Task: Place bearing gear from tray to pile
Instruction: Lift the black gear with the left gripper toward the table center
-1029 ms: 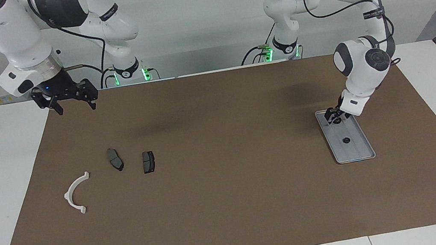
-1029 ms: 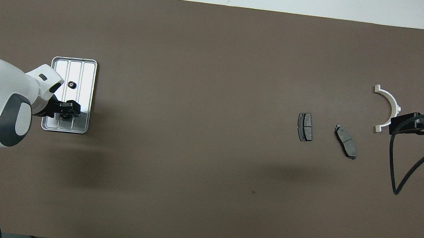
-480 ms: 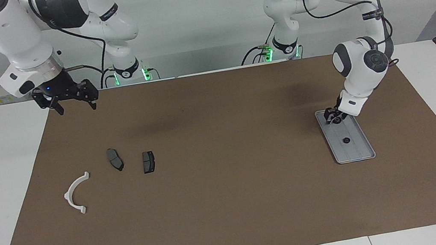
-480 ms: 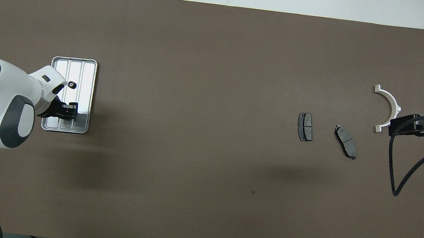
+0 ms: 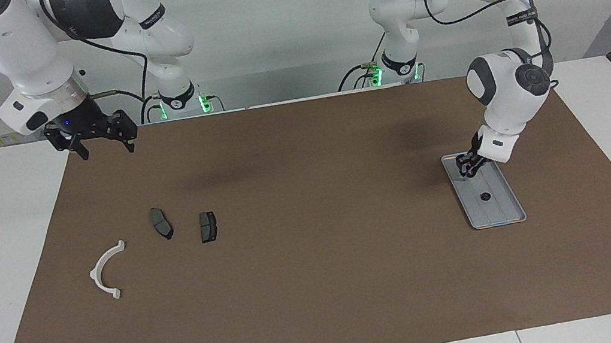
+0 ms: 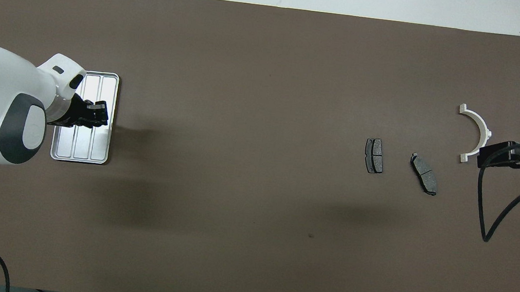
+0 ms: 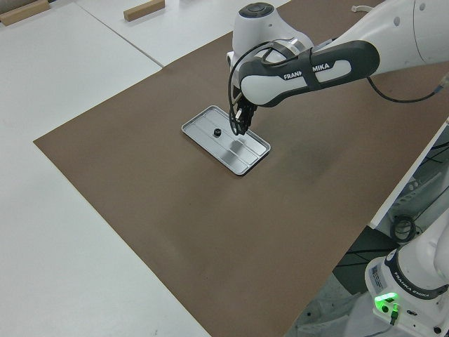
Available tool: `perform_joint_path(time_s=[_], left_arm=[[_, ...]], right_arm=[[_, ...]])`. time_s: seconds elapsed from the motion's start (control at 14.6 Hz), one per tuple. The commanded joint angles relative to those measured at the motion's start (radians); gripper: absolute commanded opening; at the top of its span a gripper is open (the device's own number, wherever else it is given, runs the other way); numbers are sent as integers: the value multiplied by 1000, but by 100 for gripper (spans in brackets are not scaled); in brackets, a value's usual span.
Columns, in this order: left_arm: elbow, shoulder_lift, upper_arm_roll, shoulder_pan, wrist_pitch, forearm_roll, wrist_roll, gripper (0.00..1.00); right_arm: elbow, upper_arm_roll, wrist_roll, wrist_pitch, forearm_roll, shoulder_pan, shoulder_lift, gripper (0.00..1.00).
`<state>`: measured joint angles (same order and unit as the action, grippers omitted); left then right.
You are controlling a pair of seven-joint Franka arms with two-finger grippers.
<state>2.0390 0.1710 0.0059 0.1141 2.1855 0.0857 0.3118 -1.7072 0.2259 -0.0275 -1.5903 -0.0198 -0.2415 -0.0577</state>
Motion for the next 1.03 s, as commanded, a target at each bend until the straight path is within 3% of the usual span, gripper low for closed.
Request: perform_joint_path(time_s=[0.0, 0.21, 0.48, 0.69, 0.96], left_arm=[[-135, 64, 13, 161, -50, 12, 240, 0], [-251, 128, 14, 324, -70, 11, 464, 0], [-535, 339, 23, 511, -170, 0, 682, 0], [-548, 387, 43, 596, -147, 0, 759, 0], [-516, 413, 48, 617, -89, 0, 806, 0]], right_arm=[[-34, 0, -42, -8, 21, -16, -30, 100], [-34, 0, -43, -8, 21, -16, -30, 100], [-40, 0, -76, -22, 21, -36, -28, 100], [-78, -2, -149, -97, 21, -91, -30, 100], [-84, -2, -138, -86, 21, -90, -36, 100]])
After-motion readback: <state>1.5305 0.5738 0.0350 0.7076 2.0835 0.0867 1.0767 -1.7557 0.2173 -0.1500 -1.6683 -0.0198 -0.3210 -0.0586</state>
